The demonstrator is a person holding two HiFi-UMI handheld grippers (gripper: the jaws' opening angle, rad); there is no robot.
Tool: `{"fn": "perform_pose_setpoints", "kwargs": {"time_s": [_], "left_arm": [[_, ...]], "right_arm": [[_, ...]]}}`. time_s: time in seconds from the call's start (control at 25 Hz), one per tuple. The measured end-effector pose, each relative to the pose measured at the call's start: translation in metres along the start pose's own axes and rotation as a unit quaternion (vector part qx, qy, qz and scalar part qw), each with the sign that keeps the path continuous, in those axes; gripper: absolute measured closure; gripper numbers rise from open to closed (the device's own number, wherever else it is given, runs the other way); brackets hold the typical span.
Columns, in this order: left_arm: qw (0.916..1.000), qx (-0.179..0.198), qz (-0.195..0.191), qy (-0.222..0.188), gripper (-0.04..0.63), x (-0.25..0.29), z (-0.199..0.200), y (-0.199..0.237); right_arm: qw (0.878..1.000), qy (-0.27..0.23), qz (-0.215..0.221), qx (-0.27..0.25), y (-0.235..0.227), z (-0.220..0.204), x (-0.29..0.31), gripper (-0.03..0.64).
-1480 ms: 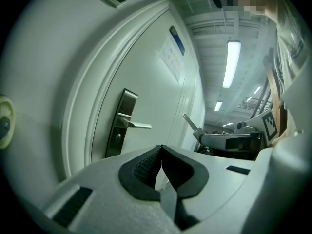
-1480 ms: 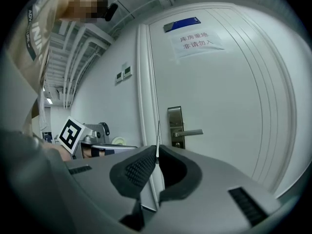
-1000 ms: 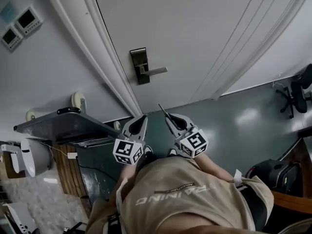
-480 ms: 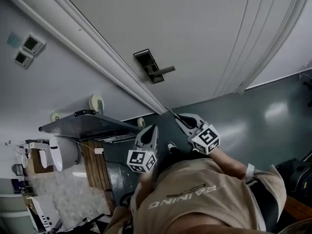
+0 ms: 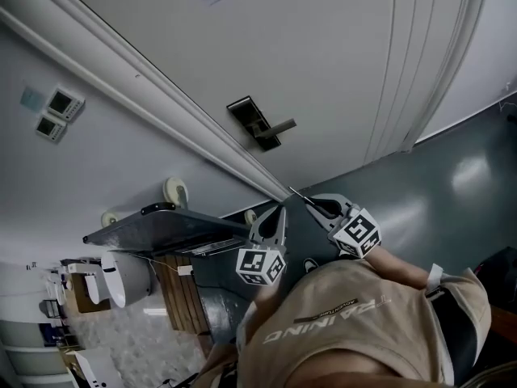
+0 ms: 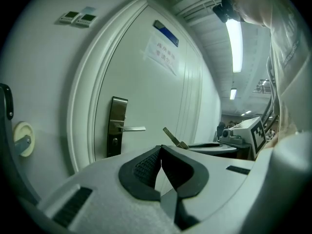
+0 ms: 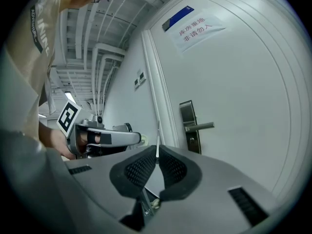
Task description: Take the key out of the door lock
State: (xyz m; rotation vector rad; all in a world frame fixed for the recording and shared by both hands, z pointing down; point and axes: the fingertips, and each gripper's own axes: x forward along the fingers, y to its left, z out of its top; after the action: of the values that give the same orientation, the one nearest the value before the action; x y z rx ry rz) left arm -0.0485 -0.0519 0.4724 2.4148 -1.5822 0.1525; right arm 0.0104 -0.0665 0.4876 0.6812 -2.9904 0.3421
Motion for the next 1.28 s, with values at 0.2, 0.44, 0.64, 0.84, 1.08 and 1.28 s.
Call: {"fn": "perform_pose_setpoints", "kwargs": {"time_s": [0.2,0.44,0.64,0.84,1.08,1.28], "left_arm": [[0.9999,0.007,0.009,0.001,0.586,-0.010,0.009,0.024],[0.9974,0.069,-0.001,0.021,0.586,0.000,0.028,0.039],[0.9992,0.029,-0.026,-0.006,0.586,0.007,0.065,0.045],[0.9995,0.016,-0.025,-0.012,0.586,0.011,0.074,0.054],[0.9999,-0.005,-0.005,-0.012,0.586,-0.003,0.073,0.062],[0.9998,-0.013,0.005,-0.013,0.586,-0.010,0.069,0.066]], "right_arm": [[1.000,0.001,-0.002,-0.005,-0.002,0.007,0.025,0.598],[1.000,-0.010,-0.017,0.001,-0.009,0.032,0.046,0.598],[0.999,-0.023,-0.032,0.001,-0.012,0.061,0.046,0.598],[0.998,-0.026,-0.050,0.005,-0.020,0.070,0.048,0.598],[0.999,-0.009,-0.040,0.004,-0.013,0.073,0.051,0.598],[0.999,-0.017,-0.038,-0.011,-0.008,0.084,0.052,0.598]]}}
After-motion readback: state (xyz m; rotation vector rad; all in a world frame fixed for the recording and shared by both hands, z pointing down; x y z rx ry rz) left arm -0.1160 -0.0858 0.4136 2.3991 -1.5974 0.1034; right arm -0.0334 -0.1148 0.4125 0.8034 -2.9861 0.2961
